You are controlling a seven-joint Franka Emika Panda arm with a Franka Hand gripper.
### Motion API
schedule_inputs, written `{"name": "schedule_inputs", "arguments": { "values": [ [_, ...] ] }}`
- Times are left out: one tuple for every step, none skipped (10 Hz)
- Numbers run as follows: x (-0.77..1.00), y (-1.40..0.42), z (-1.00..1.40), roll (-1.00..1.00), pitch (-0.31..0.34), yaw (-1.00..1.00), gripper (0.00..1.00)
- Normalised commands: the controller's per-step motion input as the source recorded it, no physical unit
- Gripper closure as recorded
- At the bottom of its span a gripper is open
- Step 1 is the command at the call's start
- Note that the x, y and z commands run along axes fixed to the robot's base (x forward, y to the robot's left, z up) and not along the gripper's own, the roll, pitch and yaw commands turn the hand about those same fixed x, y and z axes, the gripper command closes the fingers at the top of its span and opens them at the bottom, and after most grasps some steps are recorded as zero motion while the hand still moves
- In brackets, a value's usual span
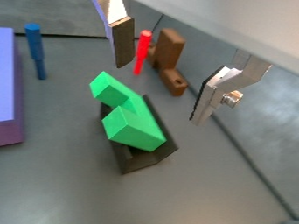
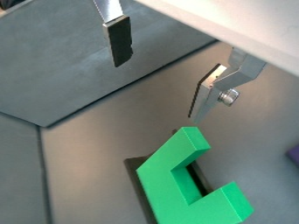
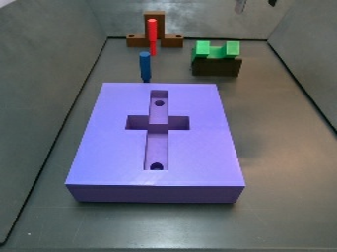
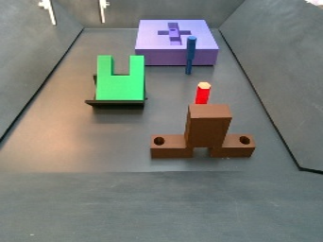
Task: Pick up the green object. Move up. Place the green object on the fixture. Regrasp the green object. Move to above the board. Insert the green object.
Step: Regrasp the green object.
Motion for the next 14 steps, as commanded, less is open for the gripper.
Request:
{"name": "schedule_inputs", "arguments": {
  "values": [
    [0.0, -0.22, 0.0, 1.0, 0.197, -0.26, 0.0],
    [0.01, -0.21, 0.0, 1.0, 0.206, -0.29, 0.0],
    [0.07, -0.17, -0.05, 1.0, 0.2, -0.37, 0.0],
    [0.08, -0.07, -0.19, 0.9, 0.214, -0.5, 0.0],
    [0.15, -0.01, -0.22, 0.56, 0.197, -0.62, 0.0],
    [0.19, 0.0, -0.3, 0.37, 0.146, -0.69, 0.0],
    [0.14, 0.0, -0.32, 0.35, 0.1, -0.73, 0.0],
    [0.22, 0.0, -0.26, 0.25, 0.117, -0.69, 0.0],
    [0.13, 0.0, -0.26, 0.21, 0.103, -0.54, 0.0],
    [0.0, 0.0, 0.0, 0.2, 0.051, -0.07, 0.0],
    [0.0, 0.0, 0.0, 0.0, 0.0, 0.03, 0.0],
    [-0.17, 0.0, -0.1, -0.05, -0.031, 0.17, 0.0],
    [-0.27, -0.13, -0.19, -0.12, 0.0, 0.32, 0.0],
    [-0.24, -0.11, -0.23, -0.3, 0.091, 0.49, 0.0]
  ]
}}
